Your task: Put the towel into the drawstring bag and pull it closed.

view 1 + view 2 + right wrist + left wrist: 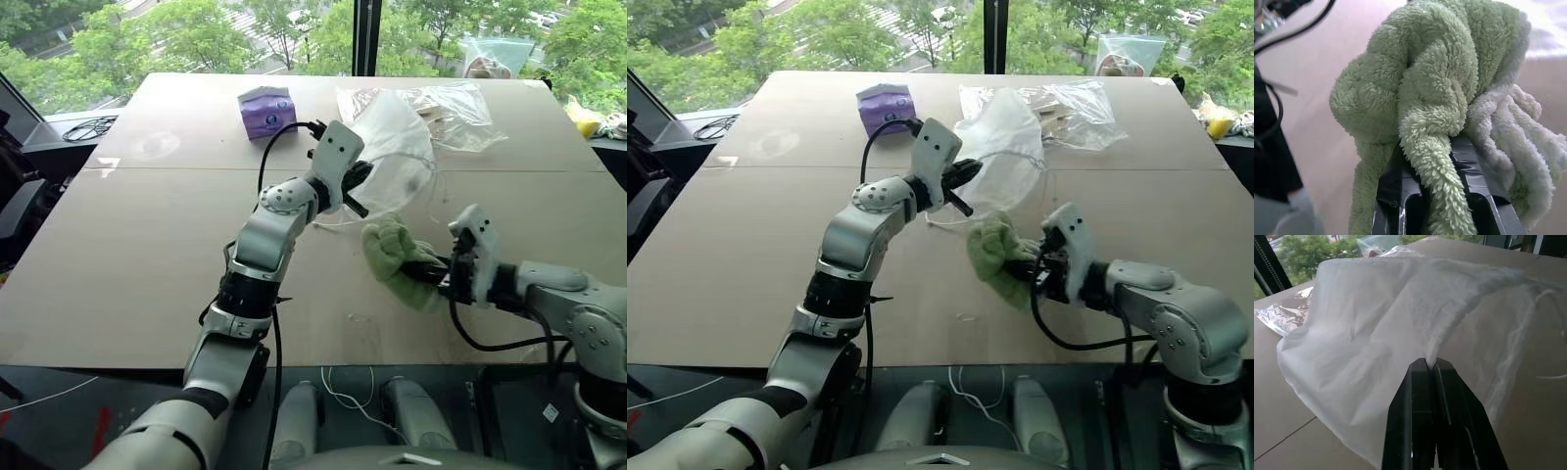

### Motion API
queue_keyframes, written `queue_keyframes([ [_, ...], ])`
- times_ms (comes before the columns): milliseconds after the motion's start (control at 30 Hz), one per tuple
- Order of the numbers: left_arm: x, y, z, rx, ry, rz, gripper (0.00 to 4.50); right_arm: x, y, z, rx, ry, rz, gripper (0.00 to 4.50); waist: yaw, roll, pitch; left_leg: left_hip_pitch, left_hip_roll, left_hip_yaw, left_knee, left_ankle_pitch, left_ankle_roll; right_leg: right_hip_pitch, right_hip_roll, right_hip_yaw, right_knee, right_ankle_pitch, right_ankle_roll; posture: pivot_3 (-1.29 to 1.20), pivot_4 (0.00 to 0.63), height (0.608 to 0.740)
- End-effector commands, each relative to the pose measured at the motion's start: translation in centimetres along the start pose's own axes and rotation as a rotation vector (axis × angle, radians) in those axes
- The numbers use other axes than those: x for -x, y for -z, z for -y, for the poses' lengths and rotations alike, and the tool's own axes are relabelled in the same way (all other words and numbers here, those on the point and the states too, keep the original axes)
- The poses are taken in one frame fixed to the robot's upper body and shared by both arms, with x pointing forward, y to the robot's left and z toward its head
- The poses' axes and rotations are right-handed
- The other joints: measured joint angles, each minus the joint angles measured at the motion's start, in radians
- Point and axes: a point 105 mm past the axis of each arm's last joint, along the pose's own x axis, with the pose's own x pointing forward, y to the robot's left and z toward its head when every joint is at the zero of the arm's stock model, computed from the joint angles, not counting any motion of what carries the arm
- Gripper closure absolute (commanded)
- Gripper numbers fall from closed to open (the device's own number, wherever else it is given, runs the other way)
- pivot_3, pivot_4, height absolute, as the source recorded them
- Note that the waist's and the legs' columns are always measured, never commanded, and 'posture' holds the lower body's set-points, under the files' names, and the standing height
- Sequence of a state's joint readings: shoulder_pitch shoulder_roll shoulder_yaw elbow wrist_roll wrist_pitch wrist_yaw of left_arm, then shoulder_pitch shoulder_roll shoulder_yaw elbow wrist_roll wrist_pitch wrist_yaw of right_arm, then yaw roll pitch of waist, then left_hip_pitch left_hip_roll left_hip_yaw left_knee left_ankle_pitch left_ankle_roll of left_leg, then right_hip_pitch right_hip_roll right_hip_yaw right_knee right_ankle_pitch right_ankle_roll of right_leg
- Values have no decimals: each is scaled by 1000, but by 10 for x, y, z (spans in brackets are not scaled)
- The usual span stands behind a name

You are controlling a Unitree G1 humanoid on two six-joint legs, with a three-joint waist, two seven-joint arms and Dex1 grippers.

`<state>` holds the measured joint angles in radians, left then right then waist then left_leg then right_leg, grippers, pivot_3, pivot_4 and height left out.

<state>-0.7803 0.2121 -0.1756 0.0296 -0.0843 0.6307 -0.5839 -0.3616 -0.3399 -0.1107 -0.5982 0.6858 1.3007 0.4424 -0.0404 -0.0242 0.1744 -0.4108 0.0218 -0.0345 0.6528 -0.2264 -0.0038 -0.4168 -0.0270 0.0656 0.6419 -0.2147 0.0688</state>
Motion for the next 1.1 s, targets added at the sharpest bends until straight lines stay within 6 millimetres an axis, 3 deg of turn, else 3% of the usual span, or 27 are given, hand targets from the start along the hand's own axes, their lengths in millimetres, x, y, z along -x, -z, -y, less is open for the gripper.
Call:
queue_keyframes([
  [33, 7, -18, 11, -38, 92, 61, 4500, -2, -21, 31, -65, 207, 171, 4463, 3, 0, 0, -1, 0, 0, 0, 0, 0, -1, 0, 0, 0, 1, 1, 0, 150, 740],
  [167, 14, -18, 15, -4, 175, 58, 4500, 5, -16, 52, -109, 330, 232, 4463, 9, 0, 0, -6, -2, 0, -1, 0, 0, -6, -2, 0, 0, 4, 0, 0, 150, 740],
  [300, 19, -21, 14, 43, 224, 55, 4500, 10, -16, 62, -115, 371, 248, 4463, 3, 1, 0, -6, -2, 0, -3, 0, 0, -6, -3, 0, 0, 4, 0, 0, 150, 740],
  [500, 22, -20, 31, 84, 326, 45, 4500, -13, -40, 54, -251, 309, 404, 4463, -5, 1, 1, -3, 0, 0, -3, 0, 0, -6, 0, 0, 1, 3, 3, 0, 150, 740],
  [633, 27, -10, 50, 75, 403, -9, 4500, -31, -44, 51, -525, 216, 517, 4463, -3, 2, 0, -3, 1, -1, -2, 0, 0, -6, 2, 0, 3, 3, 1, 0, 150, 740],
  [800, 36, -12, 68, 117, 487, -4, 4500, -44, -57, 49, -947, 21, 685, 4463, 6, 3, 1, -5, 0, 0, -2, 0, 0, -6, -1, 0, 1, 5, -2, 0, 150, 740],
  [967, 36, -22, 67, 176, 482, 36, 4500, -47, -72, 58, -1368, -62, 840, 4463, -3, 5, 3, -5, -1, 0, -3, 0, 0, -6, -2, 0, 1, 5, -1, 0, 150, 740],
  [1100, 30, -26, 59, 203, 426, 61, 4500, -53, -78, 53, -1464, -33, 824, 4463, -10, 6, 3, -4, 1, 0, -3, 0, 0, -6, 1, 0, 1, 4, 0, 0, 150, 740],
])
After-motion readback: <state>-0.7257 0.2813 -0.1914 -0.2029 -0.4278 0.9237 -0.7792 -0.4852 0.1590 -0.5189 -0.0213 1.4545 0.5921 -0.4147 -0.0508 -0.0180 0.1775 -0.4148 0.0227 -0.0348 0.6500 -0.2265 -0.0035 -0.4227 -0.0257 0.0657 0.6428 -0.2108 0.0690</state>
